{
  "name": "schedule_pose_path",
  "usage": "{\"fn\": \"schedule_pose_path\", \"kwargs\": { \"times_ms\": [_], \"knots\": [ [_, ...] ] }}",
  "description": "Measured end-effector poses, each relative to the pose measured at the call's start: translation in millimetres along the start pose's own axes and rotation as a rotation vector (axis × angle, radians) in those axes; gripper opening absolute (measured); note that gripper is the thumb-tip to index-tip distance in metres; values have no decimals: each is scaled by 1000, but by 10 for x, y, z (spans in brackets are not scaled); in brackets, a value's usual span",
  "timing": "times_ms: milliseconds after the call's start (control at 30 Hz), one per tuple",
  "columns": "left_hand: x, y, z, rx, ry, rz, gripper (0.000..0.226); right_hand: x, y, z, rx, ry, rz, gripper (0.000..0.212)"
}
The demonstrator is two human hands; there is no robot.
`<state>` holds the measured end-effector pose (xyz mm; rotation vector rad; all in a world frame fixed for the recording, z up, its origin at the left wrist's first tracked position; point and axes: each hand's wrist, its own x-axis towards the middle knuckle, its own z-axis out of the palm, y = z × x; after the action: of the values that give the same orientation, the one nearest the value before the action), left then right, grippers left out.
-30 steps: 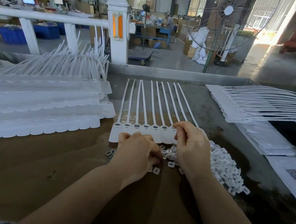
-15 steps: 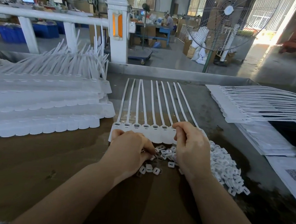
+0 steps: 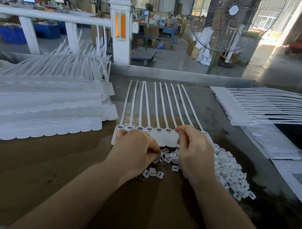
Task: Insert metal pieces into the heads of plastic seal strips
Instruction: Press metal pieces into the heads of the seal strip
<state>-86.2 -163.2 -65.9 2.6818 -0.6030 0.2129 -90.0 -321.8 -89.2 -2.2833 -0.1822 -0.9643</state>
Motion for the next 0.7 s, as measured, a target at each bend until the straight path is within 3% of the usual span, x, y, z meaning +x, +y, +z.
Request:
{"fn": "schedule_pose_path", "kwargs": {
  "times_ms": [133, 267, 567, 700],
  "knots": [
    [65, 107, 66, 91, -27, -27, 26, -3, 0, 1, -1, 0, -5, 21],
    [93, 130, 121, 83, -22, -48, 19, -9, -1, -7, 1, -3, -10, 21],
    [114, 114, 97, -80, -14, -55, 3, -9, -3, -5, -11, -18, -25, 16],
    [124, 97, 20, -314, 40, -101, 17, -11, -24, -21, -2, -48, -83, 15]
  ]
}}
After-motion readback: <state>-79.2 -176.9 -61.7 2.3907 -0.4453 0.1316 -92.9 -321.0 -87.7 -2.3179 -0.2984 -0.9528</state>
